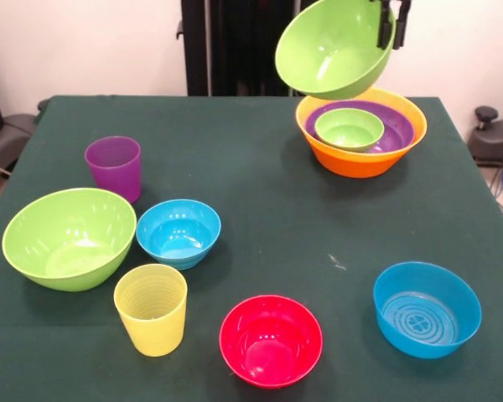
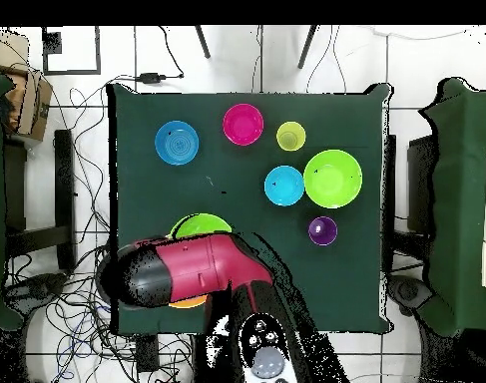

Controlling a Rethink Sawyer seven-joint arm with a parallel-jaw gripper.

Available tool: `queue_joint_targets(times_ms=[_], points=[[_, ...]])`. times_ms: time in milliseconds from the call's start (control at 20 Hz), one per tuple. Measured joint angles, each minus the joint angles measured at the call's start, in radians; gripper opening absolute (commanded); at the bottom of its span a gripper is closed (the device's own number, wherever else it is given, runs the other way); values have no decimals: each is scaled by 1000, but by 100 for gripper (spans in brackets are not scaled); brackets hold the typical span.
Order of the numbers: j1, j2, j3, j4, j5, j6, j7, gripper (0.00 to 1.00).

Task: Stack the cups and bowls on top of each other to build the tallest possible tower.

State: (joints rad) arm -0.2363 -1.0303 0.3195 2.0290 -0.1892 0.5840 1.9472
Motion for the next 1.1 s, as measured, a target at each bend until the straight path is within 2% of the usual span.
queue_joint_targets(times_ms=[450,500,1100], points=[[65,-35,-35,73,37,-48,57,0],[74,-55,-48,98,43,-55,67,100],[83,-76,-77,123,68,-80,70,100]])
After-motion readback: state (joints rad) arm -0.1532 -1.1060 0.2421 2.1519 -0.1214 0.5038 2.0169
